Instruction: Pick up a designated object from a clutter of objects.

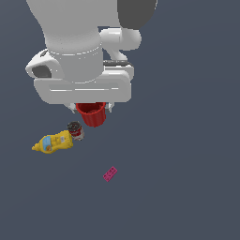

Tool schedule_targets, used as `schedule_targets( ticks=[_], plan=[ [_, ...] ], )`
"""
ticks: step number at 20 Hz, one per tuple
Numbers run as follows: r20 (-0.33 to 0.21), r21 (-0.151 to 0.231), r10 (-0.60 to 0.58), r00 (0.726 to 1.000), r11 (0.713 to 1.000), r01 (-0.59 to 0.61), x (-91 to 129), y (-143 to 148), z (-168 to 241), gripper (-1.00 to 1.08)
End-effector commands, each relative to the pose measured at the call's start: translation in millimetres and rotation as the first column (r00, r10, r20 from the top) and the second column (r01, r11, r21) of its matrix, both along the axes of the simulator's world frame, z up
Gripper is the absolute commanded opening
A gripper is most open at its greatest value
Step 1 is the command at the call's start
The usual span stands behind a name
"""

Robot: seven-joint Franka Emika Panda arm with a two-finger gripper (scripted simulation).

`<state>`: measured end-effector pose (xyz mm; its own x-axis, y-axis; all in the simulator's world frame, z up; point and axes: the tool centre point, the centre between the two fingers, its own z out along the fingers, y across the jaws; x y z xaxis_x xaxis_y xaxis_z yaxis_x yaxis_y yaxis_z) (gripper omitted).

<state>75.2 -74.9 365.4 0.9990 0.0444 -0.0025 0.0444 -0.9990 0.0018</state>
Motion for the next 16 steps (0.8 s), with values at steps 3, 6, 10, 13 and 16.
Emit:
schedule_targets(
  ticks=[3,6,10,13,16],
  plan=[
    [0.002,0.001,0.000,1.000,1.000,0.000,16,10,24,-1.00],
    [0.002,0.001,0.000,1.000,1.000,0.000,25,16,37,-1.00],
    [0.002,0.001,0.000,1.000,1.000,0.000,37,23,53,-1.00],
    [0.002,0.002,0.001,1.000,1.000,-0.001,45,27,64,-1.00],
    [0.002,0.002,0.001,1.000,1.000,-0.001,52,31,74,-1.00]
  ],
)
